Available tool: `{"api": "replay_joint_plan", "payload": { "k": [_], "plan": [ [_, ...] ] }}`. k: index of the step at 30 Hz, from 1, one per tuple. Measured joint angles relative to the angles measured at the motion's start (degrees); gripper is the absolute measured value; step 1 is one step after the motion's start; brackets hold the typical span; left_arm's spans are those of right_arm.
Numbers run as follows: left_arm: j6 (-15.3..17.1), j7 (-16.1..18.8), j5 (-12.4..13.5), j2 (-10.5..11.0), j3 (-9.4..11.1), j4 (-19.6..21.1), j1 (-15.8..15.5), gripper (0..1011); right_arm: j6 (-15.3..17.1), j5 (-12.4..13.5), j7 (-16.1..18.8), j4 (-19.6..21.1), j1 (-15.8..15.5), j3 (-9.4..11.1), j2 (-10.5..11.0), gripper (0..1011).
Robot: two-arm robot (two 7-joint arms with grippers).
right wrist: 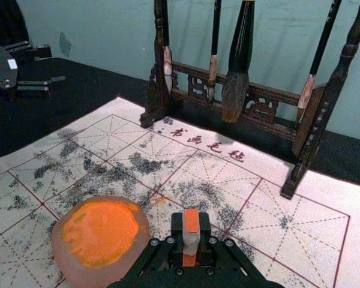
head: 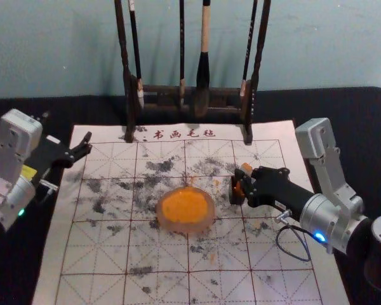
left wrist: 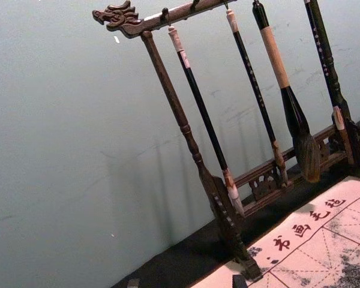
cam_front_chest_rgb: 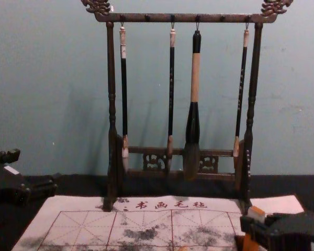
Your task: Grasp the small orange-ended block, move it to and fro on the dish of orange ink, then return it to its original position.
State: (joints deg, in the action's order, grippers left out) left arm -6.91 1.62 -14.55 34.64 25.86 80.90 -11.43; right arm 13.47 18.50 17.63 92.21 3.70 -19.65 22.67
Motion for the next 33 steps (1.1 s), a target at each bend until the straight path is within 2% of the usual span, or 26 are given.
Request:
{"api": "replay_joint_plan", "payload": {
  "k": [11,33],
  "plan": [
    [0.0,0.0,0.0,0.0,0.0,0.0,0.0,1001,-4.5,-2.6,1.4,-2.9,0.8,-0.9,-0.4,116],
    [0.0,0.0,0.0,0.0,0.0,0.0,0.0,1001,-5.0,-5.2,2.8,-4.7,1.4,-1.6,-0.3,116]
  ]
}}
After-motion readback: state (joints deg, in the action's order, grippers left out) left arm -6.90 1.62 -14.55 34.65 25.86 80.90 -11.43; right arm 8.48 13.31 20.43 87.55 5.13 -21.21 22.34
